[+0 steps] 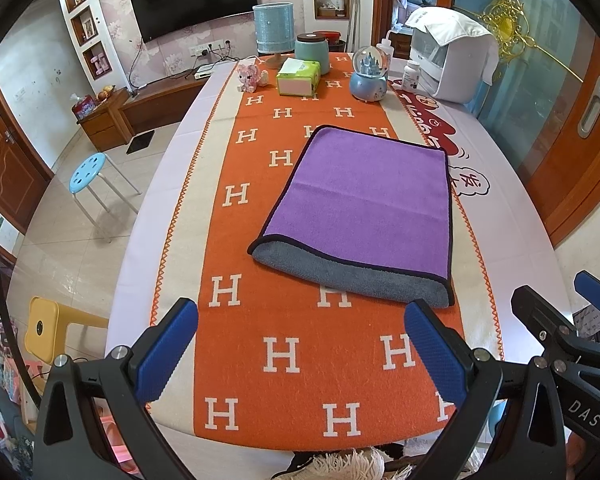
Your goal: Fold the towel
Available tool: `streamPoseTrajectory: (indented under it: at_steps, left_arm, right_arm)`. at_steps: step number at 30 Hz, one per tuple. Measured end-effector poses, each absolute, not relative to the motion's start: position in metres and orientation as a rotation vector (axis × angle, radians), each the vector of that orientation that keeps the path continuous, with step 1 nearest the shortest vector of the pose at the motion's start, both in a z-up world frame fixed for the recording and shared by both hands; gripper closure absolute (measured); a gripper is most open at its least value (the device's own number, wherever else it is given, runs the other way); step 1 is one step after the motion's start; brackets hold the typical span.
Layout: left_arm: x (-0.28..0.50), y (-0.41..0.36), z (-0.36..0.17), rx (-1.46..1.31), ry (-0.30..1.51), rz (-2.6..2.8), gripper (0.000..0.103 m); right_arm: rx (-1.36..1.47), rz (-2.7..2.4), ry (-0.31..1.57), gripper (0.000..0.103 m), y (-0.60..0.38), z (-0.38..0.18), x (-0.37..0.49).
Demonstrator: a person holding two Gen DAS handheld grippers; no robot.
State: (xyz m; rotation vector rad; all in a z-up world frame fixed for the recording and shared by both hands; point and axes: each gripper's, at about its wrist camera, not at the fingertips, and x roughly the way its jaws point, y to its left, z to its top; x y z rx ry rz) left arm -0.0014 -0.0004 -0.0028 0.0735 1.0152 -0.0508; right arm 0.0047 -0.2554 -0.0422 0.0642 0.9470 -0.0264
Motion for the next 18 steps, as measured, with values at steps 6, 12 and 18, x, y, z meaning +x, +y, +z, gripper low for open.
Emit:
streamPoseTrajectory:
  at_steps: [6,12,18]
  left_arm:
    - [-0.0008,-0.0022,-0.004,0.074,1.019,-0.051,0.001]
    - [-0.0004,-0.002,-0.0037,0.075,1.018,-0.054,0.001]
    - [0.0072,0.0026,-0.0087,0.09,1.016,-0.084,0.001]
  right_arm:
    - [0.063,-0.027,0.949,0.008,-0.261,-0.0441,0.006]
    - [0.064,-0.027,0.95,0.008,-0.2609,-0.0441,0.0061]
    - [0.065,-0.029,0.963,0.008,-0.2645,-0.049,0.0101]
